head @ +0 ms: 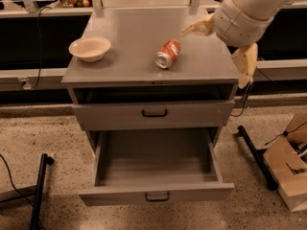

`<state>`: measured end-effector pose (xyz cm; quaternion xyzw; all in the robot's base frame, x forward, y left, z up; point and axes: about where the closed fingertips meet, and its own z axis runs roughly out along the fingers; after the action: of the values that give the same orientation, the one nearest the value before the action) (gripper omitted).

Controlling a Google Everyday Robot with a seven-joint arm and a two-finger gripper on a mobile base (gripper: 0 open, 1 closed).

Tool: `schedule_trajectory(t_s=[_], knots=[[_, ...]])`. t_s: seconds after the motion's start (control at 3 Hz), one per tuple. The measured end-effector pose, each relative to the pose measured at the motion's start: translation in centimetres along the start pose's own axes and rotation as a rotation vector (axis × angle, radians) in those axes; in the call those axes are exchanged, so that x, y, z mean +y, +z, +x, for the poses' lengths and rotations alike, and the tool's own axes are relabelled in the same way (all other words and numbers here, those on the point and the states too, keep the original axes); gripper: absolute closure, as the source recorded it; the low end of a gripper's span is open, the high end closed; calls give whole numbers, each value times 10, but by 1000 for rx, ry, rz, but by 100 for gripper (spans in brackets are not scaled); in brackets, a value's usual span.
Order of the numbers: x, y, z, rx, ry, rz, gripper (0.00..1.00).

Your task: Place coke can into middle drawer

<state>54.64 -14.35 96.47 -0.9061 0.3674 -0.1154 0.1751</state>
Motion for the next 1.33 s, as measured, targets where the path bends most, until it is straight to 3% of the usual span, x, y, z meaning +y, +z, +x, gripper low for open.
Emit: schedule_trajectory(t_s=[0.67,1.0,1.33], knots=[[-57,31,41,59,-413,-74,0],[-78,65,59,90,-576,-103,0],[-92,97,74,152,-624,-125,0]])
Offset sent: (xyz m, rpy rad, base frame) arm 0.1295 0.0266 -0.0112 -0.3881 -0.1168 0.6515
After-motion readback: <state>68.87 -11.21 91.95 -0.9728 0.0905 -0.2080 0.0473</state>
